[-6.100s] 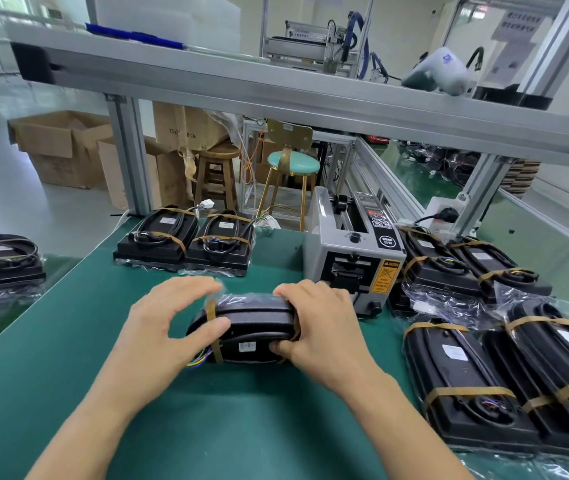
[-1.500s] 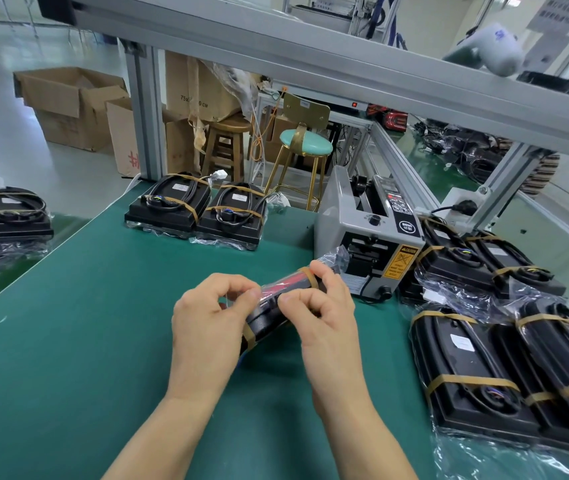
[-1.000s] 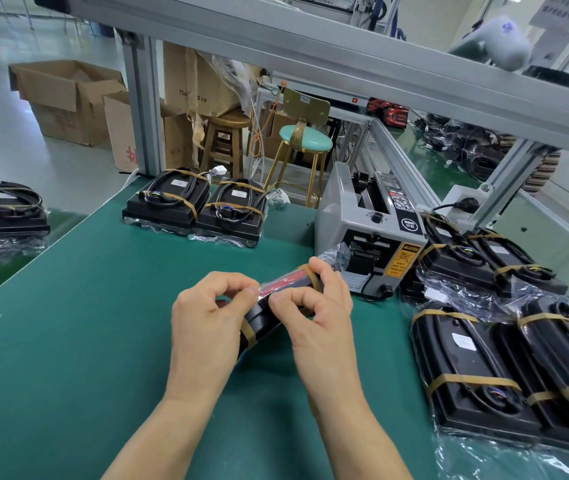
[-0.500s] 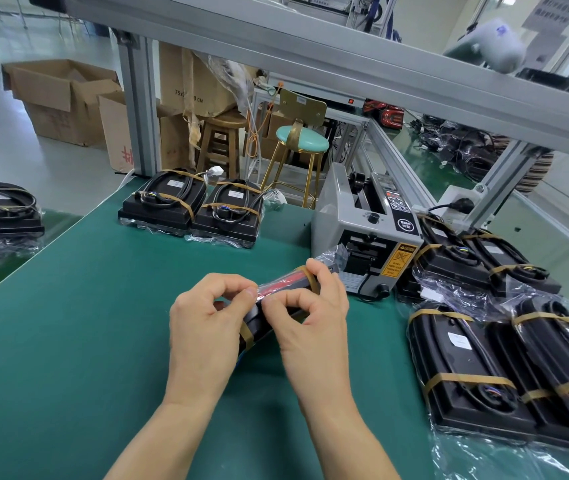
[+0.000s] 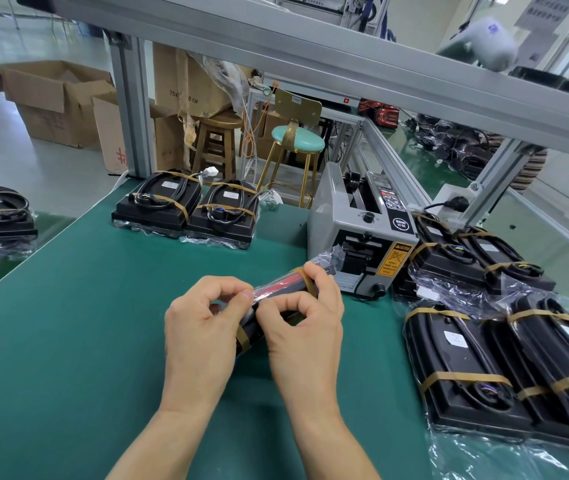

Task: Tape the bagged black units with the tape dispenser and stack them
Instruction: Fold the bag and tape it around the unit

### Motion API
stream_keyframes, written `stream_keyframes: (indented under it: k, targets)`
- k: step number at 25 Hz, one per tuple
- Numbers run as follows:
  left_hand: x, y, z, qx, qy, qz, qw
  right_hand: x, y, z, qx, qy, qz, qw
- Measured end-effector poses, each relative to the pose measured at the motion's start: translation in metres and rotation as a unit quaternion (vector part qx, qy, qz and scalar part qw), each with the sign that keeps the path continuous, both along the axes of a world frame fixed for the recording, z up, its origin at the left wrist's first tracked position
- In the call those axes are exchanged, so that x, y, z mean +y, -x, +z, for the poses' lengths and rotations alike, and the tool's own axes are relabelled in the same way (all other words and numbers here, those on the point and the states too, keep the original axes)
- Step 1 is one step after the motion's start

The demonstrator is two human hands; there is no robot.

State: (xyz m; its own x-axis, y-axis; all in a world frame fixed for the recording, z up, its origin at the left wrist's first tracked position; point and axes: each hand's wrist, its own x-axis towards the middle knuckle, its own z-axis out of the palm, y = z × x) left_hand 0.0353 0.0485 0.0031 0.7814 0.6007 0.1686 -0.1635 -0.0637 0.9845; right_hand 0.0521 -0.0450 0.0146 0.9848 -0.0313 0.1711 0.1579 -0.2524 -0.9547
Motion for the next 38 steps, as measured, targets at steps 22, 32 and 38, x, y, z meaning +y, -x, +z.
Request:
stream_keyframes:
  k: [22,32,38]
  targets:
    - [0.008,-0.003,0.002,0.004,0.082,-0.041,0.996,-0.008,-0.01,0.004,-0.006,0.091,0.015,0.996]
    - [0.026,-0.007,-0.002,0.027,-0.049,-0.034,0.998,-0.069,-0.075,0.0,0.06,0.0,0.131,0.99]
    - [0.001,-0.019,0.031,0.066,-0.525,-0.032,0.848,-0.068,-0.09,-0.026,0.07,-0.018,0.192,0.979]
